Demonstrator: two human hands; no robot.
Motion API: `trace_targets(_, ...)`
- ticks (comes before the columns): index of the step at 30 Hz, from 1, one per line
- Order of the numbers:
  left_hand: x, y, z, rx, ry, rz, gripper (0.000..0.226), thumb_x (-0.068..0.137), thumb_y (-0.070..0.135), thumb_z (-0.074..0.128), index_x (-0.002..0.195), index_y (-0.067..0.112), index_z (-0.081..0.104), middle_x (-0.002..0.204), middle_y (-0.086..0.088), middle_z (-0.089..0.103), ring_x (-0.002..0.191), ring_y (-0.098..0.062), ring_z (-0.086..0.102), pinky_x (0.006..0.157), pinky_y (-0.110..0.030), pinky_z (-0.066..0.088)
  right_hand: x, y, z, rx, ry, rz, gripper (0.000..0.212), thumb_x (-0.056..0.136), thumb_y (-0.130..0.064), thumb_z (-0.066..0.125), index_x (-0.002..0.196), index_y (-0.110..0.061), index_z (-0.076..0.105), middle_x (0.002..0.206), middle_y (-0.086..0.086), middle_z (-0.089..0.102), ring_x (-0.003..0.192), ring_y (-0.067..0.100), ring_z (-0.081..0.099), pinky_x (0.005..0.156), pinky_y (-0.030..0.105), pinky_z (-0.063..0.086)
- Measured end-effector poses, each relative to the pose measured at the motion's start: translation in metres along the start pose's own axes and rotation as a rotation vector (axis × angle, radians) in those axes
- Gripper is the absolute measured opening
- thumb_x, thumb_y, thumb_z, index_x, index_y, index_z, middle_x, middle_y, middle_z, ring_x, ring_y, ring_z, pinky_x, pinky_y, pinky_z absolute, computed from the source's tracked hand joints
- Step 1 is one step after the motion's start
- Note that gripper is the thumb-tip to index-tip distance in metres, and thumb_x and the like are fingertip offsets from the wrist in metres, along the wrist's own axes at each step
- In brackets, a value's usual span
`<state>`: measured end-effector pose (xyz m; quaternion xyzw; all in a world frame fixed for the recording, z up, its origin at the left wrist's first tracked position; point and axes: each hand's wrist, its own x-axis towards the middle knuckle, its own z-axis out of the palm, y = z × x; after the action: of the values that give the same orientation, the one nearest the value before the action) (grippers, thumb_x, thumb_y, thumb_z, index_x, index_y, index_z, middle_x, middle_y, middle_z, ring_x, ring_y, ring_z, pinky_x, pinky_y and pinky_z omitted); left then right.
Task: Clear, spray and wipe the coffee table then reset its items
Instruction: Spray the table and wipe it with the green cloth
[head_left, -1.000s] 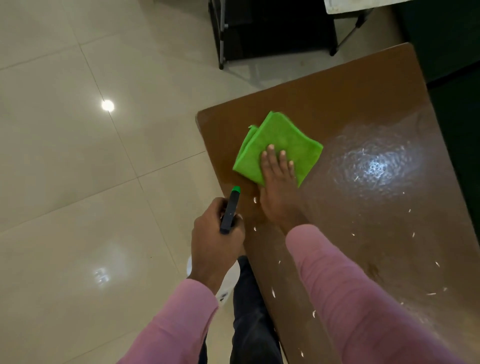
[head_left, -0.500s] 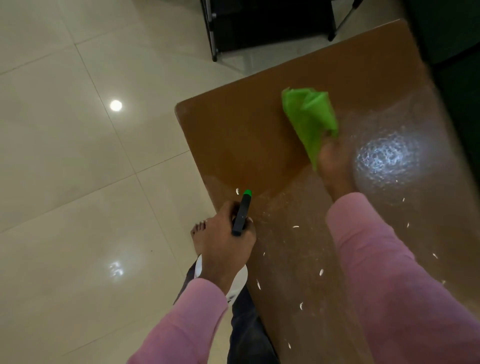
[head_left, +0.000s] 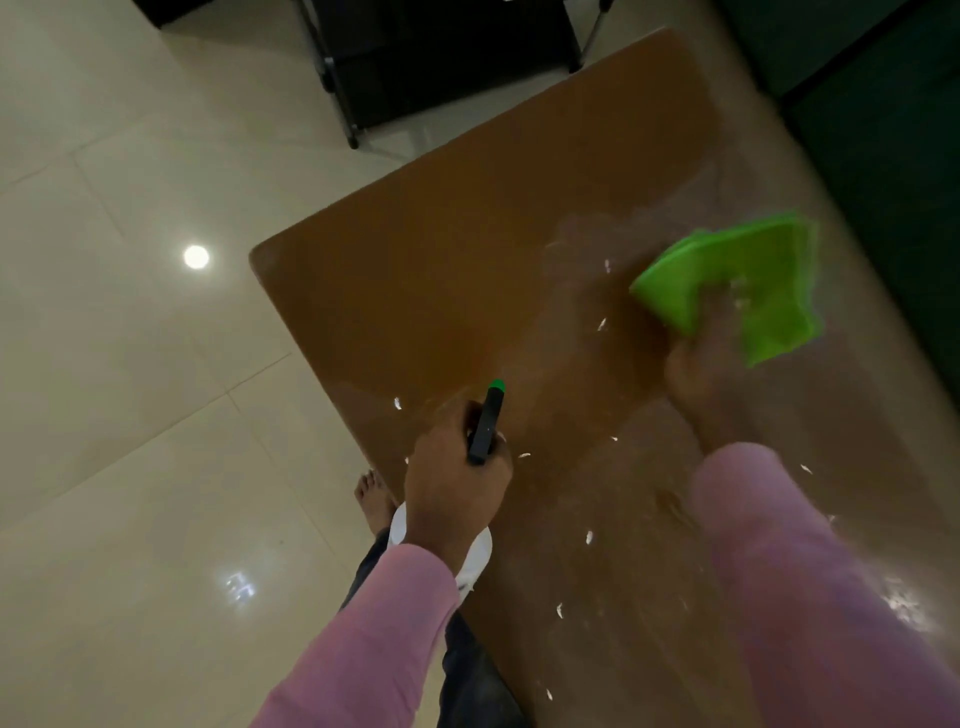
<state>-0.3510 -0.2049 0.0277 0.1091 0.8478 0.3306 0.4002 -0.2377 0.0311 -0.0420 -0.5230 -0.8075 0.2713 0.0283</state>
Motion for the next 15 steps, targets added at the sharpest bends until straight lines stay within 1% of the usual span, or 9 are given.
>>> trace_targets(1,0.004,0.004,0.003,0.012,-0.005,0.002,0.013,0.09,0.018,0.063,0.085,0.027,0.055,0.064,0.008,0.055,0.054,-0.014,0.051,0.053,-0.022,0.039,-0.022,-0.019,0.005,-0.11,-0.093,0.003,0.064,0.09,-0.009,0.043,0.15,-0.003,0.021,0.159,0.02,0.007,0.147,0.038,0.006,0.118,0.043,0.007)
trace_targets(3,0.014,0.015,0.01,0.038,-0.025,0.013,0.012,0.089,0.018,0.063,0.082,0.024,0.055,0.064,0.007,0.054,0.056,-0.016,0.05,0.054,-0.024,0.039,-0.037,-0.002,0.016,-0.218,-0.167,0.019,0.071,0.089,-0.004,0.048,0.152,-0.005,0.014,0.16,0.016,-0.001,0.147,0.037,-0.002,0.118,0.045,0.002)
trace_targets(6,0.027,0.036,0.018,0.099,-0.066,0.038,0.012,0.091,0.02,0.063,0.083,0.025,0.054,0.067,0.008,0.056,0.062,-0.019,0.055,0.055,-0.025,0.042,-0.045,0.009,0.019,-0.195,-0.114,0.044,0.075,0.086,-0.001,0.048,0.152,-0.005,0.014,0.16,0.015,-0.001,0.148,0.035,-0.003,0.118,0.045,-0.001)
trace_targets(8,0.034,0.049,0.023,0.145,-0.079,0.063,0.016,0.09,0.022,0.062,0.08,0.027,0.051,0.067,0.009,0.056,0.063,-0.02,0.057,0.057,-0.026,0.044,-0.055,0.015,0.017,-0.188,-0.101,0.048,0.076,0.085,0.001,0.05,0.152,-0.005,0.015,0.16,0.015,0.001,0.147,0.036,-0.002,0.118,0.046,0.0)
trace_targets(10,0.043,0.062,0.028,0.175,-0.078,0.083,0.021,0.09,0.024,0.062,0.075,0.027,0.048,0.066,0.009,0.055,0.061,-0.018,0.055,0.058,-0.027,0.043,-0.057,0.026,0.012,-0.153,-0.081,0.091,0.076,0.084,0.001,0.051,0.152,-0.004,0.016,0.16,0.016,0.002,0.147,0.037,0.0,0.118,0.047,0.001)
trace_targets(12,0.052,0.072,0.033,0.195,-0.085,0.095,0.018,0.09,0.027,0.063,0.077,0.026,0.05,0.065,0.008,0.055,0.058,-0.014,0.053,0.057,-0.026,0.042,-0.063,0.031,0.01,-0.131,-0.051,0.13,0.075,0.085,0.001,0.051,0.151,-0.004,0.018,0.16,0.016,0.004,0.147,0.037,0.001,0.118,0.047,0.002)
trace_targets(13,0.056,0.078,0.037,0.21,-0.081,0.101,0.016,0.09,0.03,0.063,0.078,0.025,0.053,0.065,0.007,0.055,0.058,-0.015,0.054,0.058,-0.027,0.045,-0.065,0.034,0.009,-0.118,-0.044,0.134,0.074,0.085,0.001,0.05,0.151,-0.005,0.018,0.16,0.016,0.004,0.147,0.037,0.001,0.118,0.047,0.002)
trace_targets(15,0.063,0.086,0.043,0.272,-0.067,0.126,0.02,0.089,0.035,0.064,0.076,0.024,0.054,0.064,0.005,0.055,0.059,-0.019,0.055,0.059,-0.03,0.047,-0.069,0.039,0.006,-0.093,-0.042,0.143,0.07,0.086,-0.004,0.043,0.151,-0.005,0.018,0.16,0.016,0.003,0.147,0.036,0.0,0.118,0.046,0.0)
